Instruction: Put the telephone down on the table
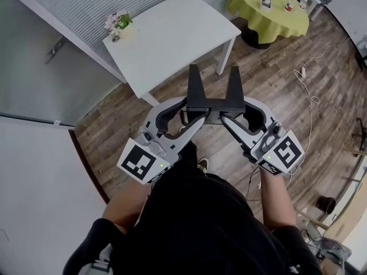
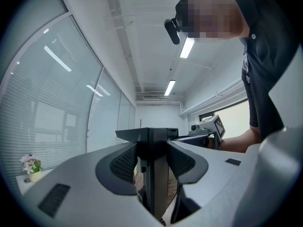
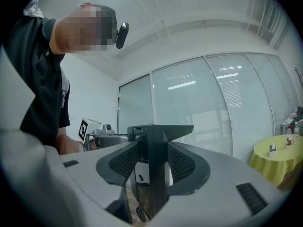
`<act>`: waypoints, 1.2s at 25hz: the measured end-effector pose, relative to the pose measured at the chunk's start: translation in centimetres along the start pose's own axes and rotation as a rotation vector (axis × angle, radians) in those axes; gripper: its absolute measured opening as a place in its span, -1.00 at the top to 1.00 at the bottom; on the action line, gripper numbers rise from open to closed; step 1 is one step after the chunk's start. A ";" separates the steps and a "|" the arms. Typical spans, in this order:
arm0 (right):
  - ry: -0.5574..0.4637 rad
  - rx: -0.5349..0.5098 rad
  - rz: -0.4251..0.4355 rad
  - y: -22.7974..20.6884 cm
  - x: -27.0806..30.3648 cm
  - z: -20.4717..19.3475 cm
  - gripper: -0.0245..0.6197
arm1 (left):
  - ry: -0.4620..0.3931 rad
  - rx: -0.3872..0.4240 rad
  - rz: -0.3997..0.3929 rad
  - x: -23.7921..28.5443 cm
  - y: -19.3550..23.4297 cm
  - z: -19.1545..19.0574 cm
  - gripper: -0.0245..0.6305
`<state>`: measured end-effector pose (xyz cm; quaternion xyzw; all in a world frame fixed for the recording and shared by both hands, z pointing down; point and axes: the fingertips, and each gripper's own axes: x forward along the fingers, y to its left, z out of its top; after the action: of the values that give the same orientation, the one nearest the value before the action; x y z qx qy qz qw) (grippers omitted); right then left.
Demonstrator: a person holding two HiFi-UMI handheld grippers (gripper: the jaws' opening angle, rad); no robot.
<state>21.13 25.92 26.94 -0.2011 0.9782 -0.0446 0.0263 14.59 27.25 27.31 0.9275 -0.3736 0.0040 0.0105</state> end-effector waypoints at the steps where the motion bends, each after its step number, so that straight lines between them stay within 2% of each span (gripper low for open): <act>1: 0.002 -0.002 -0.004 -0.6 0.3 -0.1 0.27 | -0.002 0.003 -0.007 0.4 0.5 -0.1 0.33; 6: 0.007 -0.008 -0.013 -3.8 2.9 0.0 0.27 | -0.023 0.011 -0.001 2.5 4.4 0.0 0.33; 16: 0.031 -0.008 -0.038 -10.6 9.5 -0.2 0.27 | -0.002 -0.012 -0.027 6.3 13.2 -0.6 0.33; 30: 0.056 0.002 -0.055 -16.5 16.4 -1.1 0.27 | 0.007 -0.036 -0.052 9.0 22.0 -1.7 0.33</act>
<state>12.48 4.36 29.07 -0.2264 0.9726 -0.0518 -0.0021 5.87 5.17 29.54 0.9365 -0.3495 0.0001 0.0287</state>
